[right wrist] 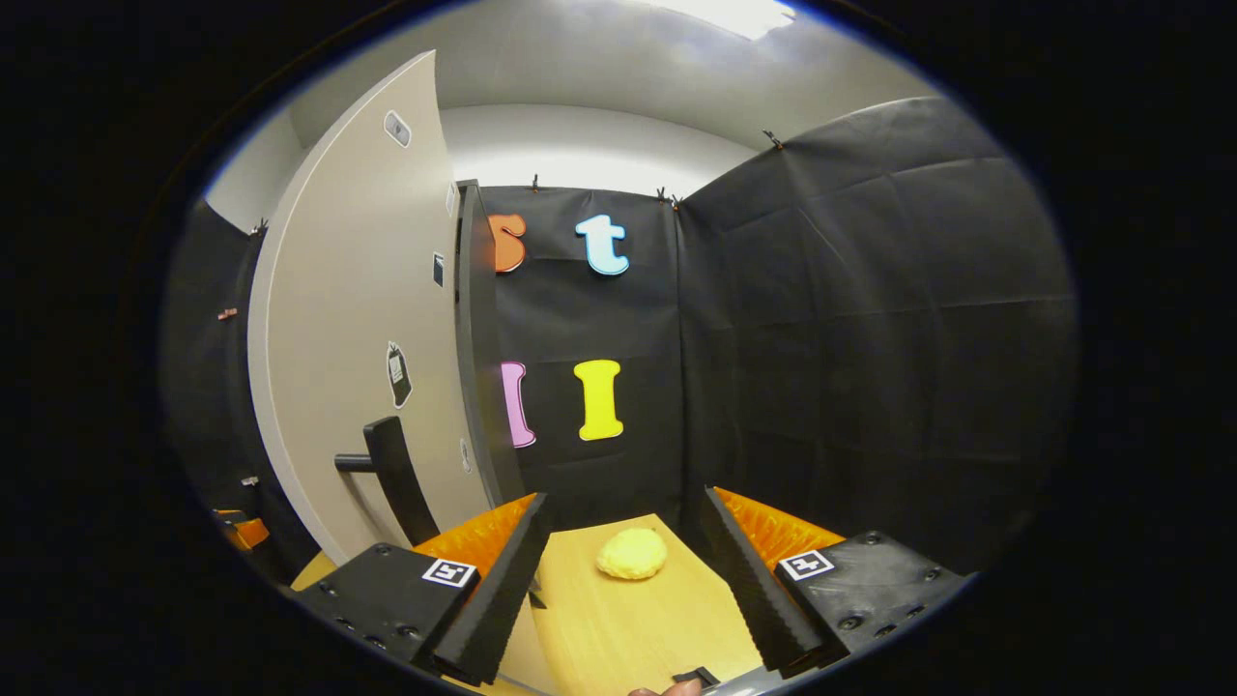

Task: Open the cabinet door with the right hand, grasp the bottle in the cabinet with the left hand and place it on the coaster, then close the cabinet door with the right hand.

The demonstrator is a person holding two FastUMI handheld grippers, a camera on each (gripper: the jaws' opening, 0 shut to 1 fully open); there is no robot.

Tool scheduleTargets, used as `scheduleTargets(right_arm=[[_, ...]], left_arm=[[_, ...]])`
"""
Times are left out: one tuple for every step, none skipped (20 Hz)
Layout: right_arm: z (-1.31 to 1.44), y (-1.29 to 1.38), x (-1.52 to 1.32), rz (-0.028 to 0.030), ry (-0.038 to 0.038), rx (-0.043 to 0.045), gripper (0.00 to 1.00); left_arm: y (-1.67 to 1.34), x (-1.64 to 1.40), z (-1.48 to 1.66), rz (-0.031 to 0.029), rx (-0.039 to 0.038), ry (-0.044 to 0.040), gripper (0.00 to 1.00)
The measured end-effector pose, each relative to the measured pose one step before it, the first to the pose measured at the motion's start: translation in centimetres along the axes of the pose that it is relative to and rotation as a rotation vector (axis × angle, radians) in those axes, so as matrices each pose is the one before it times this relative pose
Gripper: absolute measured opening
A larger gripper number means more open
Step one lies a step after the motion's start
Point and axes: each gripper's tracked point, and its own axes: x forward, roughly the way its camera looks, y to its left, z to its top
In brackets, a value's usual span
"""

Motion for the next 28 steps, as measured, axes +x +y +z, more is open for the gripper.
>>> scheduleTargets(right_arm=[[-0.218,0.352,0.111,0.0173,0.00993,0.02292,0.98],[-0.168,0.364,0.122,0.01418,0.00764,0.01335,0.98],[-0.206,0.269,0.079,0.0105,0.00638,0.00064,0.98],[-0.281,0.275,0.034,0.00652,0.00596,-0.01007,0.98],[-0.228,0.283,-0.002,0.00679,0.00628,-0.01363,0.98],[-0.061,0.409,-0.081,0.00868,0.00092,-0.01028,0.98],[-0.038,0.381,-0.06,0.00728,-0.00129,-0.00431,0.98],[-0.002,-0.052,-0.217,-0.00638,-0.0023,-0.00367,0.98],[-0.016,-0.034,0.08,-0.00327,-0.00022,0.00338,0.97],[-0.133,0.032,-0.09,-0.00365,0.00367,0.00761,0.97],[-0.053,0.134,-0.096,-0.00279,0.00223,0.00647,0.97],[-0.066,0.232,0.062,0.00576,0.00245,0.00384,0.97],[-0.096,0.409,-0.157,0.00138,0.00491,-0.00307,0.97],[0.186,0.036,-0.058,-0.00371,-0.00982,-0.00174,0.96],[-0.148,0.29,0.022,-0.00049,0.00661,-0.00779,0.96],[0.016,0.646,-0.357,0.00048,-0.00253,-0.00043,0.96],[-0.245,0.651,-0.23,-0.00176,0.00679,0.00336,0.96],[-0.225,0.561,-0.343,-0.00046,0.00319,0.00862,0.96],[-0.237,0.688,-0.278,0.00204,0.00474,0.00434,0.96],[-0.087,0.837,-0.277,0.0021,-0.00137,0.00165,0.96],[-0.123,0.787,-0.278,0.00003,-0.00146,0.00069,0.96],[-0.183,0.792,-0.334,0.00112,-0.00126,-0.00066,0.96],[-0.19,0.84,-0.24,0.00217,-0.00012,0.00473,0.96],[-0.305,1.008,-0.148,0.00517,0.00318,0.00718,0.96],[-0.279,0.862,-0.075,0.00641,0.00412,0.01014,0.96],[-0.232,0.754,-0.032,0.00746,0.00376,0.00836,0.96],[-0.246,0.793,0.086,0.00808,0.00321,0.00872,0.96],[-0.308,0.755,0.188,0.0087,0.00509,0.00818,0.96]], left_arm=[[0.022,-0.214,0.779,0.00415,0.01055,-0.00715,0.95],[0.006,-0.141,0.926,0.00301,0.01448,-0.01756,0.95],[0.119,-0.119,0.762,0.00409,0.0163,-0.01603,0.95],[0.113,-0.064,0.468,0.00298,0.01721,-0.01014,0.92],[0.006,-0.055,0.325,0.00258,0.01382,-0.00513,0.92],[-0.104,0.013,0.167,-0.00329,0.00387,-0.00407,0.92],[-0.207,0.031,0.003,-0.01002,-0.00619,0.00244,0.92],[-0.196,0.064,0.099,-0.00797,-0.01002,0.00003,0.93],[-0.044,-0.021,-0.029,-0.00432,-0.00757,0.00422,0.92],[0.07,-0.098,-0.015,-0.00148,-0.00501,0.00024,0.93],[0.074,-0.014,-0.03,-0.00389,-0.00169,0.00374,0.95],[0.126,-0.002,-0.111,-0.00349,0.00116,0.00344,0.95],[0.253,-0.051,-0.02,-0.00062,0.00253,0.00083,0.95],[0.297,-0.116,-0.108,-0.00138,0.00189,0.003,0.95],[0.309,-0.113,-0.017,-0.00151,-0.00087,-0.0016,0.95],[0.269,-0.014,-0.065,-0.00446,-0.00084,0.0001,0.92],[0.43,-0.027,-0.046,-0.00253,0.00003,0.00323,0.95],[0.5,0.066,-0.134,0.001,-0.00029,0.00248,0.95],[0.369,0.015,-0.145,-0.00209,-0.00201,0.00385,0.95],[0.308,-0.054,-0.171,-0.0025,-0.00511,0.00561,0.95],[0.375,-0.118,-0.045,-0.00042,-0.00747,0.00261,0.92],[0.32,0.069,0.027,-0.0035,-0.00624,-0.00134,0.95],[0.305,-0.081,0.089,-0.00235,-0.00306,-0.00031,0.95],[0.57,-0.246,-0.063,0.00016,-0.0026,-0.00284,0.95],[0.356,0.002,0.063,-0.00163,-0.00204,0.00001,0.95],[0.32,-0.036,-0.183,-0.00048,-0.0015,0.00225,0.95],[0.344,-0.083,0.057,0.00143,-0.0021,-0.00113,0.95],[0.347,-0.013,0.088,0.00035,-0.00209,-0.00166,0.95]])
